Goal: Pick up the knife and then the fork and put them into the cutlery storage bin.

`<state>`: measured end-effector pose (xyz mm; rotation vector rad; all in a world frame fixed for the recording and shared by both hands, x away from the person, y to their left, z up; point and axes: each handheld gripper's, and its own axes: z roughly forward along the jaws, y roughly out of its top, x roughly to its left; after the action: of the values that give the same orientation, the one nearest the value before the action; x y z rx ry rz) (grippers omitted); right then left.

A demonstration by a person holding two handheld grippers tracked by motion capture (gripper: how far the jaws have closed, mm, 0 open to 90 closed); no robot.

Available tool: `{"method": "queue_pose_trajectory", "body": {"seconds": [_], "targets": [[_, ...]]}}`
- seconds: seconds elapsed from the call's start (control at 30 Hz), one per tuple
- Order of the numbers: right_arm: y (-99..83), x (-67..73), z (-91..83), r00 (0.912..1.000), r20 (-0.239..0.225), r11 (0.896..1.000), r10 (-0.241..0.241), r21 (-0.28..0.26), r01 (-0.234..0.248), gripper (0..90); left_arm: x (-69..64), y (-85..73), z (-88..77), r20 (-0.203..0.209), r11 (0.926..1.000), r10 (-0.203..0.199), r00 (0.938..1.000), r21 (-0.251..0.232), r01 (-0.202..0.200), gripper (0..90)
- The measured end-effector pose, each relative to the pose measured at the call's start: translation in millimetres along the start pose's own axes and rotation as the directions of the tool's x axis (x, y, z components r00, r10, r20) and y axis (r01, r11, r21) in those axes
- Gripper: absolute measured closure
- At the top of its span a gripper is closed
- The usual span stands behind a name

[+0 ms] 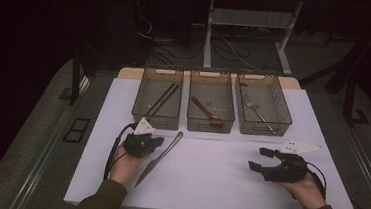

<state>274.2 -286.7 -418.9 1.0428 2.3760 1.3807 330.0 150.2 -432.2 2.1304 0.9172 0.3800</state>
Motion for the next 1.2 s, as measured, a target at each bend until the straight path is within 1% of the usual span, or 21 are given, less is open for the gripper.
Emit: {"method": "queue_pose_trajectory", "body": {"seconds": [0.1, 0.17, 0.2, 0.27, 0.3, 0.37, 0.4, 0.47, 0.5, 0.57, 0.63, 0.7, 0.8, 0.83, 0.87, 1.0, 1.03, 1.07, 1.1, 1.13, 1.2], "targets": [[-7.8, 6.4, -1.9, 0.9998, 0.018, 1.0, 0.0, -0.007, 0.0, 27.9, 1.8, 5.2, 11.5, -0.006, 0.9997, 0.004, 1.0, 0.023, -0.004, 88.9], [-12.2, 9.4, -3.3, 1.0, 0.007, 1.0, 0.0, -0.017, 0.0, 27.6, 1.6, 8.5, 19.2, -0.01, 0.9993, 0.006, 0.9999, 0.036, -0.005, 88.9], [-14.4, 10.9, -3.8, 1.0, 0.008, 1.0, -0.002, -0.02, 0.002, 27.5, 1.3, 10.1, 22.6, -0.012, 0.9988, 0.014, 0.9998, 0.048, -0.013, 88.9], [-17.3, 12.3, -2.5, 0.9999, 0.001, 1.0, -0.011, -0.014, 0.011, 26.8, -0.1, 13.0, 29.7, -0.015, 0.9975, 0.021, 0.9997, 0.067, -0.02, 88.9], [-18.0, 12.5, -1.0, 0.9998, 0.007, 1.0, -0.02, -0.007, 0.02, 26.7, -0.1, 14.2, 32.7, -0.015, 0.9967, 0.028, 0.9995, 0.077, -0.027, 88.9], [-18.6, 12.8, 2.3, 0.9996, 0.021, 1.0, -0.02, 0.001, 0.02, 25.8, -1.1, 16.7, 39.0, -0.03, 0.9942, 0.043, 0.9986, 0.1, -0.04, 88.9], [-18.9, 13.0, 3.4, 0.9993, 0.024, 1.0, -0.028, 0.007, 0.028, 25.6, -1.3, 17.8, 41.3, -0.021, 0.9934, 0.042, 0.9989, 0.107, -0.04, 88.9], [-19.5, 13.6, 4.1, 0.9986, 0.03, 0.999, -0.042, 0.012, 0.042, 25.6, -2.4, 19.7, 43.6, -0.015, 0.9935, 0.041, 0.999, 0.107, -0.04, 88.9], [-19.5, 13.6, 4.0, 0.9987, 0.029, 0.999, -0.043, 0.012, 0.042, 25.6, -2.9, 20.4, 44.7, -0.006, 0.994, 0.035, 0.9993, 0.104, -0.035, 88.9], [-19.2, 13.4, 3.9, 0.9989, 0.029, 0.999, -0.038, 0.006, 0.037, 25.6, -4.2, 21.2, 45.3, 0.001, 0.9929, 0.048, 0.9989, 0.109, -0.047, 89.0], [-19.0, 12.7, 3.9, 0.9989, 0.029, 0.999, -0.037, 0.006, 0.037, 25.6, -5.6, 21.3, 45.3, 0.029, 0.9927, 0.049, 0.9984, 0.109, -0.052, 89.0], [-18.9, 12.0, 4.1, 0.9989, 0.03, 0.999, -0.035, 0.004, 0.035, 25.6, -7.7, 21.7, 45.3, 0.042, 0.9917, 0.058, 0.9974, 0.113, -0.062, 89.0], [-18.9, 11.7, 4.0, 0.999, 0.031, 0.999, -0.033, 0.003, 0.033, 25.6, -10.7, 22.1, 45.8, 0.085, 0.9906, 0.068, 0.994, 0.113, -0.078, 89.0], [-18.9, 11.9, 4.1, 0.999, 0.03, 0.999, -0.034, 0.004, 0.033, 25.6, -11.1, 22.5, 46.1, 0.106, 0.989, 0.084, 0.9908, 0.113, -0.096, 89.0], [-19.0, 12.0, 4.3, 0.9989, 0.029, 0.999, -0.035, 0.006, 0.035, 25.6, -13.3, 22.1, 46.2, 0.131, 0.9898, 0.073, 0.9887, 0.112, -0.088, 89.0], [-19.1, 11.9, 4.6, 0.9989, 0.029, 0.999, -0.036, 0.008, 0.036, 25.6, -20.5, 22.0, 48.2, 0.221, 0.9879, 0.089, 0.9713, 0.105, -0.114, 89.0], [-19.1, 11.6, 4.6, 0.9989, 0.028, 0.999, -0.036, 0.009, 0.036, 25.6, -22.0, 22.3, 49.2, 0.244, 0.9865, 0.104, 0.9641, 0.098, -0.131, 89.0], [-19.1, 11.5, 4.6, 0.999, 0.028, 0.999, -0.036, 0.009, 0.036, 25.6, -23.7, 22.3, 49.6, 0.276, 0.9847, 0.11, 0.9549, 0.1, -0.143, 89.0], [-19.1, 11.4, 4.6, 0.999, 0.028, 0.999, -0.036, 0.008, 0.036, 25.6, -26.5, 22.3, 50.1, 0.294, 0.9844, 0.113, 0.9491, 0.097, -0.147, 89.0], [-19.1, 11.5, 4.5, 0.9989, 0.028, 0.999, -0.036, 0.008, 0.036, 25.6, -29.0, 22.2, 50.4, 0.308, 0.9821, 0.127, 0.9428, 0.094, -0.163, 89.0], [-19.3, 11.5, 4.6, 0.9988, 0.031, 0.999, -0.039, 0.012, 0.039, 25.6, -32.7, 22.5, 50.3, 0.324, 0.9774, 0.149, 0.9343, 0.095, -0.189, 89.0]]}}
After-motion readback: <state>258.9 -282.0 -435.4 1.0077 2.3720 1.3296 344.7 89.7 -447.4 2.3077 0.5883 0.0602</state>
